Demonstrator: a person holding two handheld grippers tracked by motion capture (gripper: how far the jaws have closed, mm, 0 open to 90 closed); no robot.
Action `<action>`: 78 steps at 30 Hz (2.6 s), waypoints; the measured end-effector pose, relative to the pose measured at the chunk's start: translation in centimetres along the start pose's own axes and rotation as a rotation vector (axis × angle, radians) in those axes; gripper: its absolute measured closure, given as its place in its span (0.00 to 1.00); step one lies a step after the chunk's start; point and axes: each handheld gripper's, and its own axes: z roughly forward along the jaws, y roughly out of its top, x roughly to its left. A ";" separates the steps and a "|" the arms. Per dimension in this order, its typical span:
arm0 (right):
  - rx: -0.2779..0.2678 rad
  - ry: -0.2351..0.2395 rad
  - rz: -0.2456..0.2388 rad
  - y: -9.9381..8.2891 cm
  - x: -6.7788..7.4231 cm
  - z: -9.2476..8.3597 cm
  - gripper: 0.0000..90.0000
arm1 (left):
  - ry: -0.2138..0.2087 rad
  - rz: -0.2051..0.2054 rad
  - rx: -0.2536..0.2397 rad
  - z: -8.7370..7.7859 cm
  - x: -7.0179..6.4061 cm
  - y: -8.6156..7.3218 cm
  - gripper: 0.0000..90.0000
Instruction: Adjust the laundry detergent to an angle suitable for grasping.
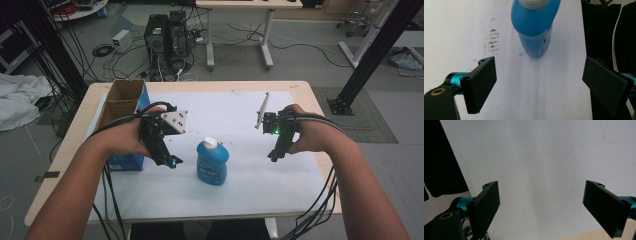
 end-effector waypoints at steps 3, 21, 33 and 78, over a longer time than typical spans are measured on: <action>0.008 0.004 0.005 0.4 0.1 0.1 0.15 | 0.007 -0.021 0.032 -0.3 -0.3 -0.4 0.11; 0.013 0.006 -0.005 1.7 0.4 0.0 0.15 | 0.074 -0.153 0.057 -1.7 0.2 -2.2 0.09; 0.014 0.005 -0.009 1.9 0.5 0.0 0.15 | 0.040 -0.208 0.107 -1.6 0.5 -2.4 0.09; 0.064 0.026 -0.038 3.2 0.9 -0.5 0.15 | 0.019 -0.107 0.414 -3.0 1.1 -0.4 0.09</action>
